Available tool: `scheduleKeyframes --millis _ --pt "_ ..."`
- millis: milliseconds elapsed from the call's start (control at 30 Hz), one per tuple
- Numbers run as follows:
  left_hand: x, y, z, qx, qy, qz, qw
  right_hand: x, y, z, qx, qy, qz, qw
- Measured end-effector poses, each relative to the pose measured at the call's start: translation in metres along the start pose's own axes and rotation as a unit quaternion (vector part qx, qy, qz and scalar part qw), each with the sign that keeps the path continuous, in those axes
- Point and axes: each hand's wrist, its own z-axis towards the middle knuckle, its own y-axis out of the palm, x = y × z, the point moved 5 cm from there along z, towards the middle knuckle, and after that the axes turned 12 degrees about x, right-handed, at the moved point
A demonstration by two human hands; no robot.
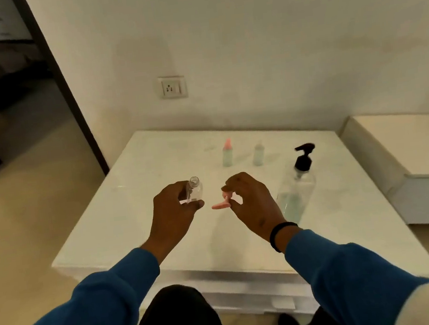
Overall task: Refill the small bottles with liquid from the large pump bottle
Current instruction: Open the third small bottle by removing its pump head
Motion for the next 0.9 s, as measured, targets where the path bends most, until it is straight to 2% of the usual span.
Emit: scheduleKeyframes --millis 267,500,900 --pt "-0.07 0.042 0.004 -0.027 -0.032 0.044 0.998 0.044 0.076 -0.023 -0.072 0.057 -0.001 0.996" --pt "-0.086 0.069 0.012 -0.026 -0.029 0.058 0.998 0.054 0.117 -0.017 -0.097 0.038 -0.02 0.994" --pt "-0.097 0.081 0.015 -0.02 -0.028 0.066 0.997 0.058 0.131 -0.017 -0.115 0.058 -0.039 0.991"
